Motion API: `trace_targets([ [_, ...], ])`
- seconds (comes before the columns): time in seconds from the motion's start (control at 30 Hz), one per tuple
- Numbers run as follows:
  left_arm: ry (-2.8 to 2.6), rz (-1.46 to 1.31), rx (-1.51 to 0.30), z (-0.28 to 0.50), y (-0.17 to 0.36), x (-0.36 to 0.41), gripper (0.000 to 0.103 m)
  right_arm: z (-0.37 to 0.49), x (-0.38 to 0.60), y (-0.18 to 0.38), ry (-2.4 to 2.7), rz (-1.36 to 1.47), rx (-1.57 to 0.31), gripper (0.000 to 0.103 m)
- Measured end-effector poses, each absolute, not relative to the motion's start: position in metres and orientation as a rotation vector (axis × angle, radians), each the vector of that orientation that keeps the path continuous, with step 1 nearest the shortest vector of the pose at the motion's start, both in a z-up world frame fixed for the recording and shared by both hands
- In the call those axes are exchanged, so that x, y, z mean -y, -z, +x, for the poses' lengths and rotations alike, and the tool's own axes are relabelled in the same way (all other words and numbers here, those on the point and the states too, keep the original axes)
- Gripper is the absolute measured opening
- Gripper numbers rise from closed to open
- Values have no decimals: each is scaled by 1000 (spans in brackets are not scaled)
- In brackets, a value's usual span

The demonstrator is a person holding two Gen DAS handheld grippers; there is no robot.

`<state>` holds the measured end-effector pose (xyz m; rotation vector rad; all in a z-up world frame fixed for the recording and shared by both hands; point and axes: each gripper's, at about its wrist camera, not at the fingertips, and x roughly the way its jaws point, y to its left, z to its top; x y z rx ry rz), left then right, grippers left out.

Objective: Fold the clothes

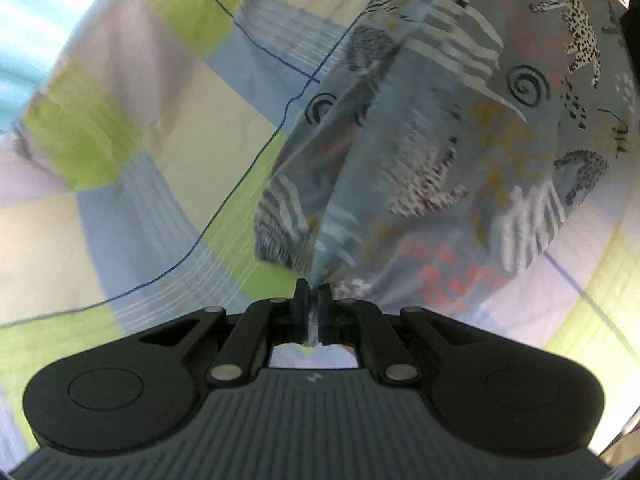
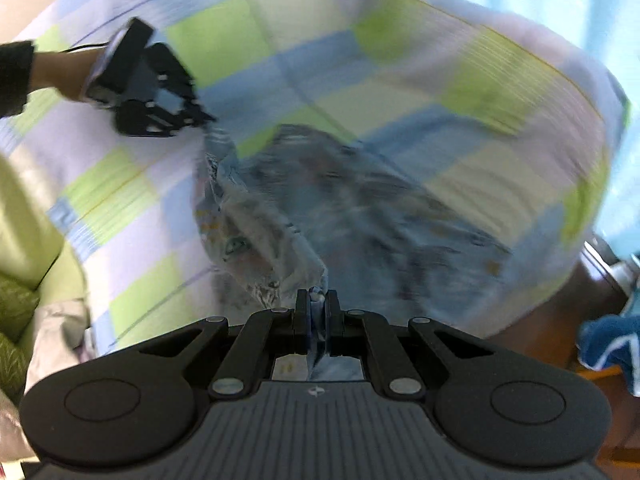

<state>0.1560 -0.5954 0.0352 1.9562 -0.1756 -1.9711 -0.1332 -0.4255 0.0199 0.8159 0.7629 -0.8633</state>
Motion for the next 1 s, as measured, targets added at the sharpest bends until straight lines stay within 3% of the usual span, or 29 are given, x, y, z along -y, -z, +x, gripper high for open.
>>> trace_targets([
  [0.2,1931,2023,66,125,-7,647,2,-195,479,25,881,920,-787,6],
  [0.5,1869,2046,-49,116,29,687,2,-220,539,82,879,960,-818,5],
  [1.0,1928,1932,-94,139,9,694,2,-245,552,90,931,964,-769,3],
])
